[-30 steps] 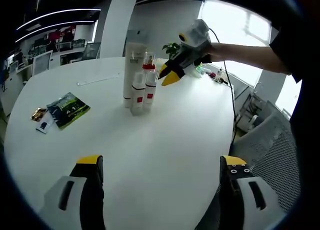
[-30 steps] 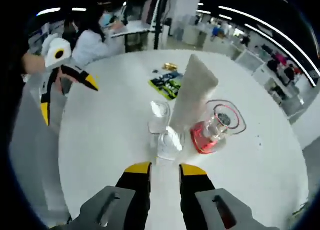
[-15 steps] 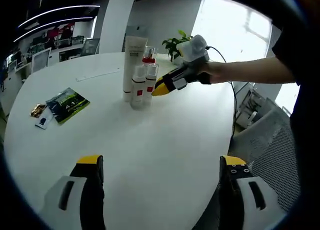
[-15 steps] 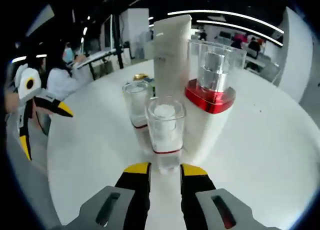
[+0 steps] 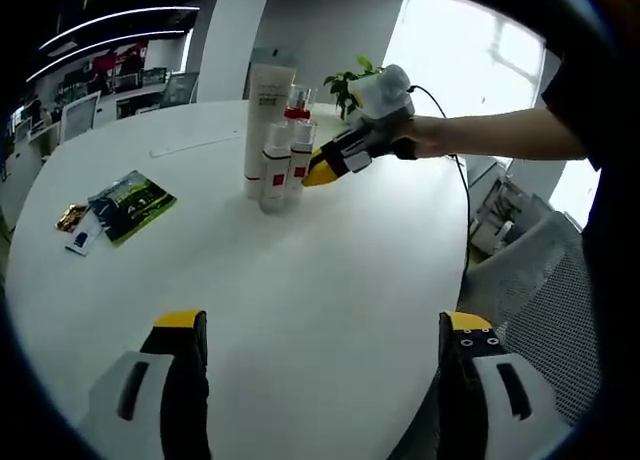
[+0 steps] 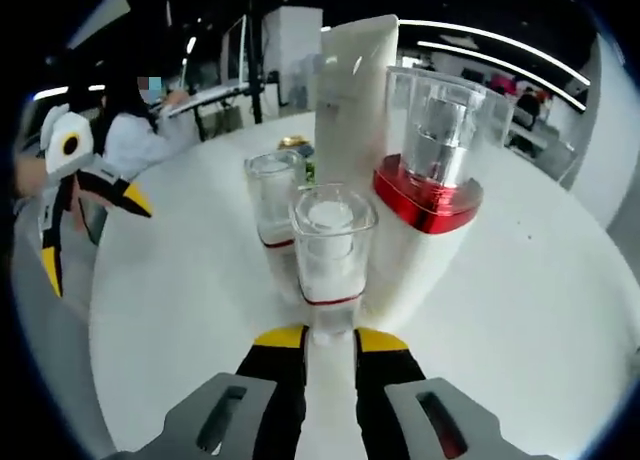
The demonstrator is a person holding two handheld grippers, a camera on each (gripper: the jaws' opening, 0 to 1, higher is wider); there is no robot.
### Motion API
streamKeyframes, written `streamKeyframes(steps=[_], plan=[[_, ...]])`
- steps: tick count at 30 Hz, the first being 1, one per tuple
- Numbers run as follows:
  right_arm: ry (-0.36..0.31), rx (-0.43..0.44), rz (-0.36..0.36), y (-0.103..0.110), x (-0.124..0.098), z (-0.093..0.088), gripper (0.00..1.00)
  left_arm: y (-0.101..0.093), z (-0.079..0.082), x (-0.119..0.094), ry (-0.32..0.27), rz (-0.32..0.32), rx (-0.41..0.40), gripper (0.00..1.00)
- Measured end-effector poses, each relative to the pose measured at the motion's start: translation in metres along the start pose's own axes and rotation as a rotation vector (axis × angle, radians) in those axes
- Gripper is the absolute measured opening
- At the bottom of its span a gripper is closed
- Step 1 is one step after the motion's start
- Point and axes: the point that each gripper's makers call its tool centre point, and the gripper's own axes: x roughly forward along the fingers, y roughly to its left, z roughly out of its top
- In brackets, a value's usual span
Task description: Arrange the skincare products in the storage area until every visible bottle or jar stands upright without overlapping.
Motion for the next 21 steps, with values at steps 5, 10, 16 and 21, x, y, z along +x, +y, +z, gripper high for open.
streamKeyframes(steps=[5, 10, 16, 21], plan=[[0.007, -0.016, 0.005, -0.0031, -0.0025, -0.0002, 0.1, -0.0003, 0.0, 0.0009, 0.002, -0.002, 0.0, 0.89], [0.016, -0.028, 0.008, -0.0034, -0.0032, -0.001, 0.09, -0.0018, 0.0005, 0.0019, 0.004, -0.005, 0.002, 0.89], [0.003, 0.027, 0.004, 0.0028, -0.002, 0.0008, 0.17, -0.0012, 0.0002, 0.0014, 0.004, -0.003, 0.0, 0.89], [-0.036, 0.146, -0.125, -0.0017, 0.0015, 0.0026, 0.21, -0.0025, -0.0017, 0.0032, 0.007, -0.005, -0.004, 0.88]])
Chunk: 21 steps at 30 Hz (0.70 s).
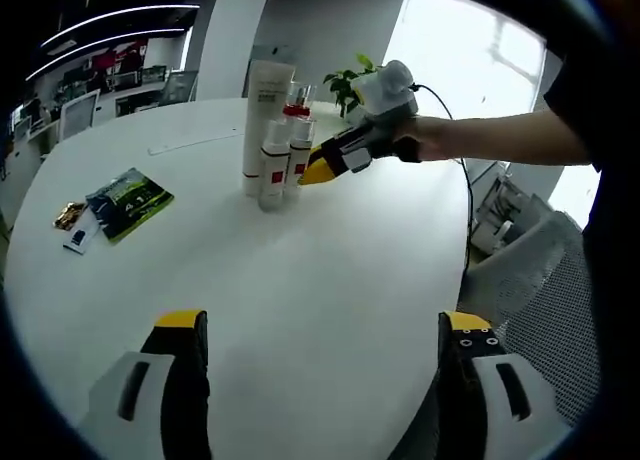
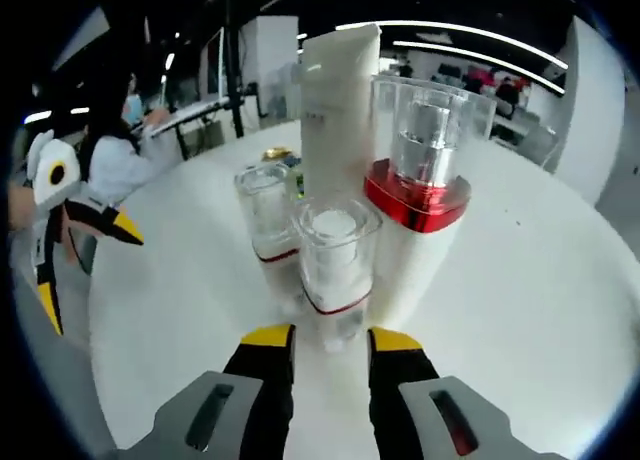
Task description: Arrange the skincare products in the storage area until every visible bottle or jar stands upright without overlapping.
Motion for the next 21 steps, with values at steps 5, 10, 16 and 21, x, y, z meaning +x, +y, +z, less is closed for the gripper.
streamKeyframes(steps=[5, 10, 16, 21], plan=[[-0.023, 0.108, -0.087, 0.003, 0.004, 0.0, 0.24, -0.002, -0.001, 0.001, 0.003, -0.005, 0.003, 0.88], [-0.008, 0.122, -0.175, 0.002, 0.005, -0.002, 0.23, 0.0, -0.002, -0.001, 0.006, -0.003, 0.003, 0.88], [-0.01, 0.178, -0.207, 0.004, 0.009, -0.003, 0.23, 0.002, -0.003, -0.001, 0.008, -0.001, 0.001, 0.88], [-0.003, 0.192, -0.281, -0.005, 0.007, -0.002, 0.21, 0.001, -0.004, 0.0, 0.012, -0.006, 0.002, 0.88]])
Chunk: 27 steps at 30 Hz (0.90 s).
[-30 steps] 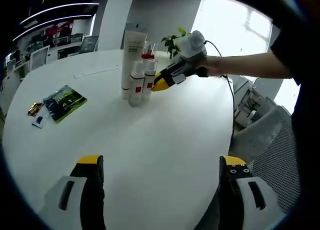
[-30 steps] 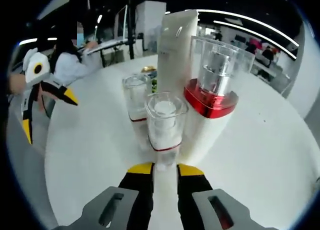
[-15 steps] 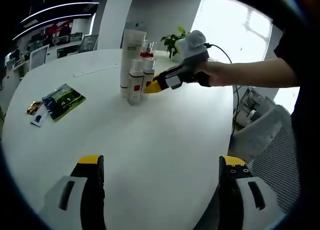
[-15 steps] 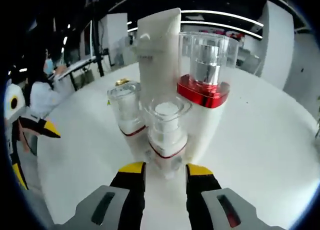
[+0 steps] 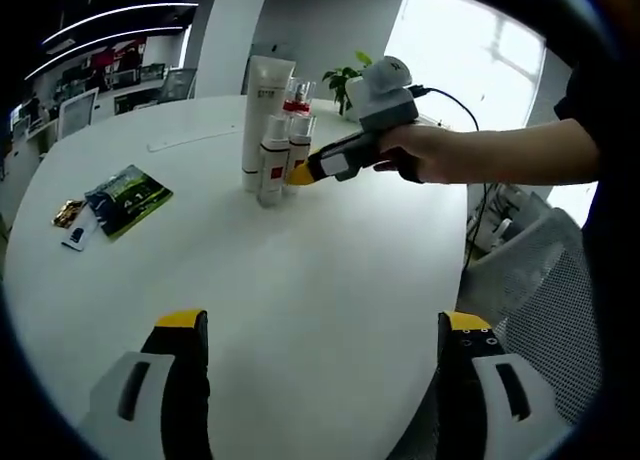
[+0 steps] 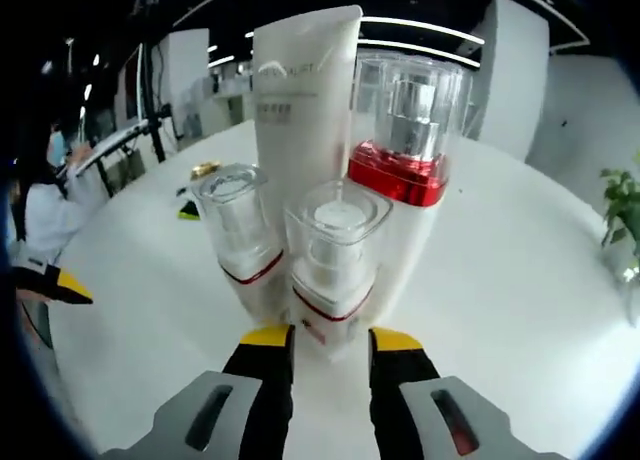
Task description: Arrange the skincare products in the storage area until every visible bottle or jar stands upright without overlapping.
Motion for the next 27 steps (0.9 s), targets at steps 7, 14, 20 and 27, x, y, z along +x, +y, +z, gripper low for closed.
streamKeyframes(steps=[7, 14, 20, 27], plan=[[-0.006, 0.027, -0.026, 0.0016, 0.0015, 0.0035, 0.21, 0.0, -0.0006, 0.0006, 0.004, -0.002, 0.0, 0.88], [0.003, 0.029, -0.06, -0.0005, 0.004, 0.0016, 0.14, 0.0, -0.0006, 0.0004, 0.005, -0.002, 0.001, 0.88], [0.004, 0.048, -0.073, -0.0002, 0.0014, 0.0, 0.13, 0.0003, -0.0031, 0.0006, 0.01, -0.002, -0.001, 0.88], [0.01, 0.068, -0.105, 0.0003, -0.003, -0.0032, 0.12, -0.0008, -0.0027, 0.0011, 0.01, -0.005, 0.0, 0.88]])
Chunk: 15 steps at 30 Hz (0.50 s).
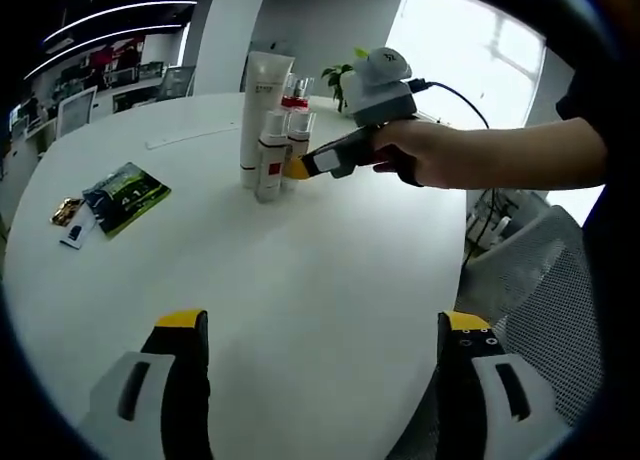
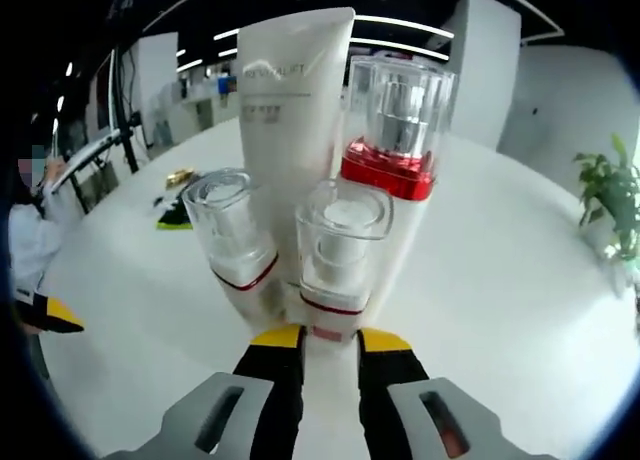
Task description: Arrange the skincare products in the storage area until every visible bottle or jar stands upright without overlapping.
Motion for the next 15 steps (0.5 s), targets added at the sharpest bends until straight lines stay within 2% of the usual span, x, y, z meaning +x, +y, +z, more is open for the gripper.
streamKeyframes(steps=[9, 13, 15], plan=[[0.011, 0.033, -0.048, 0.0021, -0.0031, -0.0056, 0.1, -0.0006, -0.0015, -0.0001, 0.007, -0.003, 0.002, 0.88], [0.016, 0.023, -0.052, 0.0037, -0.0041, -0.0082, 0.03, -0.0007, -0.0022, -0.0006, 0.008, -0.005, 0.002, 0.88], [0.017, 0.036, -0.049, 0.0045, -0.0048, -0.0092, 0.08, -0.0003, -0.0025, -0.0008, 0.009, -0.004, 0.001, 0.88]])
